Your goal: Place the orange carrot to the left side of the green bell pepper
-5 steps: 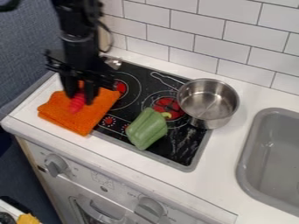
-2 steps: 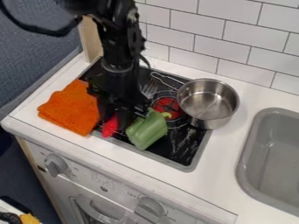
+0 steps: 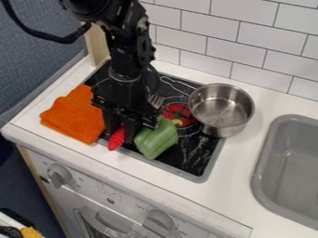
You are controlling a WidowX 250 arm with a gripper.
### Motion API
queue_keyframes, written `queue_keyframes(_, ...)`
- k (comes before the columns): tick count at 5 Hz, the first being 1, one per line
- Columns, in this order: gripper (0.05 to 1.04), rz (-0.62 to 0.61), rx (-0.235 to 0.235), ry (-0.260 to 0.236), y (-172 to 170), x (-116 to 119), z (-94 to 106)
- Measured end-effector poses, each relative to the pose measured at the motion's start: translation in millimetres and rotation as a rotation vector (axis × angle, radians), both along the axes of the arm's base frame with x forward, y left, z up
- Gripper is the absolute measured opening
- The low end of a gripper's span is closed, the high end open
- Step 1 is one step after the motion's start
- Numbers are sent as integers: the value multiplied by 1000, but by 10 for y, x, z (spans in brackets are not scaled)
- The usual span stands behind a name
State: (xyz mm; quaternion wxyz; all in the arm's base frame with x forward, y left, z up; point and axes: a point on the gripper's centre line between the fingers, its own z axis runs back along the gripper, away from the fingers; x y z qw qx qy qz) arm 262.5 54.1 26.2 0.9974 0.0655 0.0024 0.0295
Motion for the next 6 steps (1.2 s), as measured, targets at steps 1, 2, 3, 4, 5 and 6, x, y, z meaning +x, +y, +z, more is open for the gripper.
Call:
queue_keyframes(1, 460, 16, -18, -1, -31, -20, -23)
queue_keyframes(2, 783, 5, -24, 1, -40, -20, -24)
queue_keyframes(3, 1001, 3, -31, 2, -52, -24, -17)
queue_keyframes(4, 1005, 22, -50, -63, -24, -62, 180)
queue_keyframes(5, 1000, 25, -77, -117, -12, -90, 325)
queue_keyframes(6, 1000, -1, -101, -98, -10, -111, 309)
